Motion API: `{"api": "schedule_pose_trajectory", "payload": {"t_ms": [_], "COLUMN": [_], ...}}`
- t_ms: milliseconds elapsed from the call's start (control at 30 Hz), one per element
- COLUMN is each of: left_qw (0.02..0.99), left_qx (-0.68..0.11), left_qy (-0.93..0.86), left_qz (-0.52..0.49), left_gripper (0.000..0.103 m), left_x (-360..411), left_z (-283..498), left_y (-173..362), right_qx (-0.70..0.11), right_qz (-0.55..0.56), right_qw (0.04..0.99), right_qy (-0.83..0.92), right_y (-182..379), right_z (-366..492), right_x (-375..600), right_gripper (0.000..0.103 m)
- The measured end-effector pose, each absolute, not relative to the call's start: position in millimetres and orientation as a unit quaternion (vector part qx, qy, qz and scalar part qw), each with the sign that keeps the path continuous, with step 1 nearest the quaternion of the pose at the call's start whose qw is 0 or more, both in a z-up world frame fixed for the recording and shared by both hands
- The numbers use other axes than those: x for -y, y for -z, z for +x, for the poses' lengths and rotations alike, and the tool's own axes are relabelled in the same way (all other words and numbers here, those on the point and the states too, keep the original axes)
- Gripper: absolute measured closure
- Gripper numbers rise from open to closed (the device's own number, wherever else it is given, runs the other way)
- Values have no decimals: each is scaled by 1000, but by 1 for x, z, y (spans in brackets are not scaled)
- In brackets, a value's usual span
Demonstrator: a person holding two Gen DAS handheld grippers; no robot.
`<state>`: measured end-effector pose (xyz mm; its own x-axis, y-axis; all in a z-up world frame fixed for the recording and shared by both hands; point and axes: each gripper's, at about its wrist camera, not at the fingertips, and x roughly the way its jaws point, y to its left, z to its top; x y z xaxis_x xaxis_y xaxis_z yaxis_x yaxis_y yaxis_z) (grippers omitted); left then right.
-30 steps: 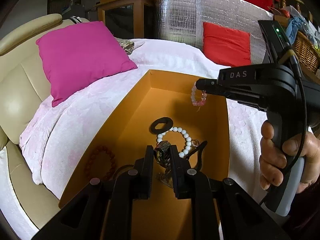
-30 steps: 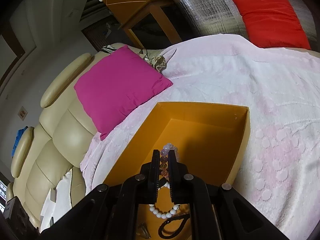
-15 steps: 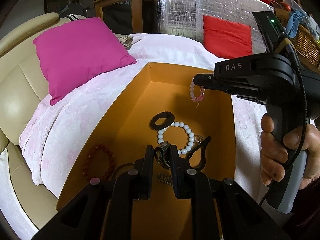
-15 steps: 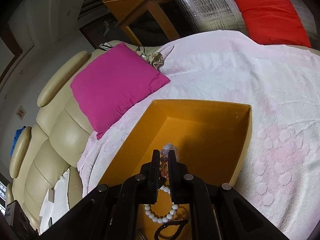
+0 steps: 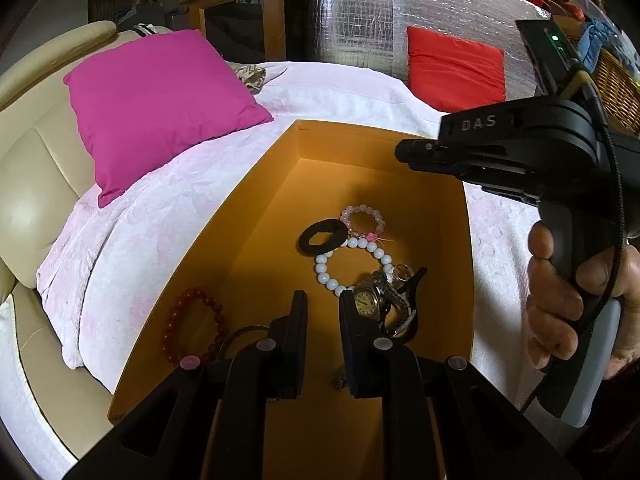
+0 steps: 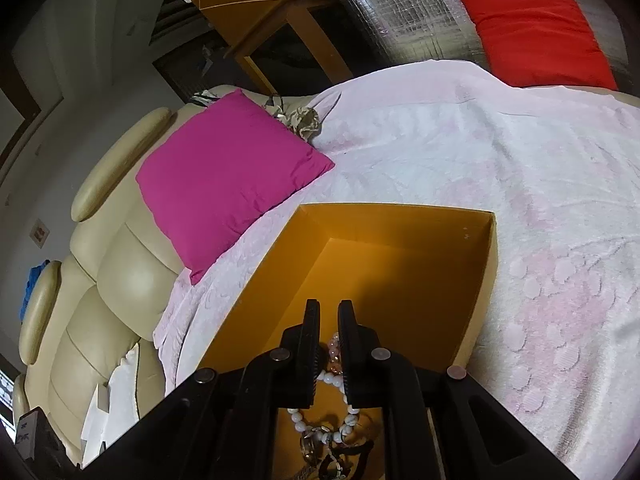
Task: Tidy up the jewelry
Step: 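Open both grippers to drop the watch and pink bracelet into the box, then move both tools away from the box toward the purple bead bracelet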
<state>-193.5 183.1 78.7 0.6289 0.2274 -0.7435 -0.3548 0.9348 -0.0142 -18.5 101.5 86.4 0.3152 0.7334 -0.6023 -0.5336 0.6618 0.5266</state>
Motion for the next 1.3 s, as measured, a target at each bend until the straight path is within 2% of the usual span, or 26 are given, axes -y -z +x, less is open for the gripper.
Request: {"api": "schedule_pose_trajectory", "payload": {"t_ms": [67, 133, 167, 500, 633, 867, 1000, 1300], "left_qw": [897, 894, 893, 892, 892, 889, 894, 903], "left_qx": [-403, -407, -406, -401, -399, -405, -396, -381], "left_qy": [-164, -168, -174, -188, -194, -204, -206, -197], "left_qz": [-83, -86, -86, -88, -85, -64, -45, -7], "left_gripper": [84, 68, 65, 57, 45, 45, 35, 35], "left_x": [-183, -183, -183, -179, -171, -152, -136, -99], "left_z": [-194, -195, -196, -203, -203, -196, -194, -185], "left_y": [-78, -76, -76, -86, -89, -92, -101, -117], "right_qx": [-433, -437, -438, -438, -432, -424, -422, -418], "right_qz": [117, 116, 115, 108, 120, 139, 143, 141], "right_qw": [803, 803, 803, 803, 808, 823, 828, 839], "right_qy": [-391, -389, -388, -389, -381, -353, -340, -319], "right_y": [-87, -87, -87, -96, -104, -116, -121, -127], "right_z": [-19, -20, -21, -32, -28, -19, -18, -24], "right_x": [-98, -96, -94, -79, -58, -10, 13, 60], "right_gripper": [91, 91, 91, 91, 91, 91, 91, 88]}}
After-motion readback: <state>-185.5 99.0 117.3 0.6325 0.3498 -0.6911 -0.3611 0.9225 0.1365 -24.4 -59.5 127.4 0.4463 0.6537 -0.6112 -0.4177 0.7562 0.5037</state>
